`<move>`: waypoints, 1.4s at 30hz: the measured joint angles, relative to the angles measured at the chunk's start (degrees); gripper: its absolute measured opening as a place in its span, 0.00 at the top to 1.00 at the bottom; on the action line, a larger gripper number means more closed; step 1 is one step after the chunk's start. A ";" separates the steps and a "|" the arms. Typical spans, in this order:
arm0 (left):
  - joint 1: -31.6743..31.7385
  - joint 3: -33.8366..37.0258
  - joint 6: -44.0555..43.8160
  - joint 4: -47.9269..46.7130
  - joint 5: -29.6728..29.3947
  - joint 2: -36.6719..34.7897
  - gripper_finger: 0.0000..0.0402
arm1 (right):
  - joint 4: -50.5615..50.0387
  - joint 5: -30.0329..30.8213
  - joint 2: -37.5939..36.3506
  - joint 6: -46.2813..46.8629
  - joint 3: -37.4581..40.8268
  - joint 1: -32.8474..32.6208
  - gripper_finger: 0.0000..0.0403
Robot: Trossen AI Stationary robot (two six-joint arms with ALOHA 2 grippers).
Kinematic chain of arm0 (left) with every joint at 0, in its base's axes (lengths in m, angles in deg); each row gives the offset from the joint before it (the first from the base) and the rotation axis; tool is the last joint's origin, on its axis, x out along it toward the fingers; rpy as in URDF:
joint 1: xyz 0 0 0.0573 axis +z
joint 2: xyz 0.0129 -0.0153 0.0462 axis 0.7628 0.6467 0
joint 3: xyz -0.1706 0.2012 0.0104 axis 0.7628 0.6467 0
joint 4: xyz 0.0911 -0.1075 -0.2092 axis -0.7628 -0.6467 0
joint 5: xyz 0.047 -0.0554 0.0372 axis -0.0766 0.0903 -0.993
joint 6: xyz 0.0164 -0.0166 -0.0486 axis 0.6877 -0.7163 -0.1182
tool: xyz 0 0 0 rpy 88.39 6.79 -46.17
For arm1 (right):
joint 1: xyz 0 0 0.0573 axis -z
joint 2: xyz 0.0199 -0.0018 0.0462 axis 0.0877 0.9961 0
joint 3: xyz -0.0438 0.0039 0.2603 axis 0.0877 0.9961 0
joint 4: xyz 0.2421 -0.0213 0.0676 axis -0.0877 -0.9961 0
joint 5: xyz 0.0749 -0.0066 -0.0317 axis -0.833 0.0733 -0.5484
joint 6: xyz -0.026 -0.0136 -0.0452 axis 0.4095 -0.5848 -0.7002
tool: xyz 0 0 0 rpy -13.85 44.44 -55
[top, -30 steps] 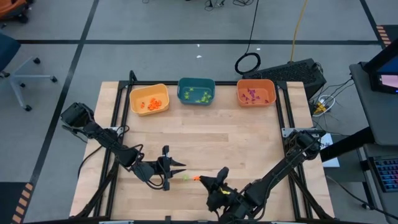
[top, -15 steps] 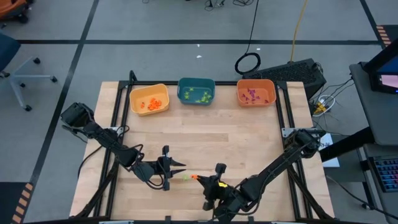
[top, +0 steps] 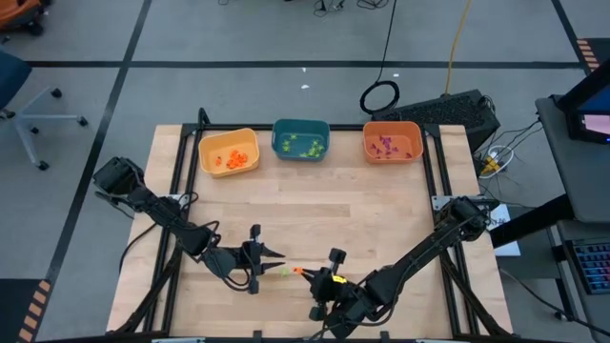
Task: Sort Halloween decoration
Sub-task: Put the orange skeleton toy into the yellow bin
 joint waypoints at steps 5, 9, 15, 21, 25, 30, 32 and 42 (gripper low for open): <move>-0.72 0.00 3.95 4.02 1.21 0.00 0.81 | -0.55 -0.02 0.00 -1.13 0.00 -0.02 1.00; -1.68 -0.02 9.23 10.10 1.23 0.00 0.81 | -0.60 -0.21 0.00 -2.20 0.00 0.00 1.00; -2.69 -0.02 19.31 18.45 1.61 3.41 0.80 | -0.62 -0.35 0.00 -2.43 0.00 -0.02 1.00; -2.69 -1.06 25.44 25.11 2.63 8.13 0.65 | -0.78 -0.35 0.00 -2.89 0.00 -0.02 1.00; -2.01 -3.04 27.05 25.31 1.19 9.04 0.53 | -0.80 -1.34 0.00 -2.89 0.00 0.04 1.00; -0.12 -3.34 26.53 24.77 4.87 9.09 0.48 | -0.82 -1.68 0.00 -2.87 0.00 0.09 1.00; 0.33 -3.34 25.93 23.88 7.11 9.09 0.48 | -0.79 -1.68 0.00 -2.87 0.00 0.09 1.00; 0.65 -3.34 25.44 21.13 9.21 9.09 0.49 | -0.82 -1.73 0.00 -2.87 0.00 0.09 1.00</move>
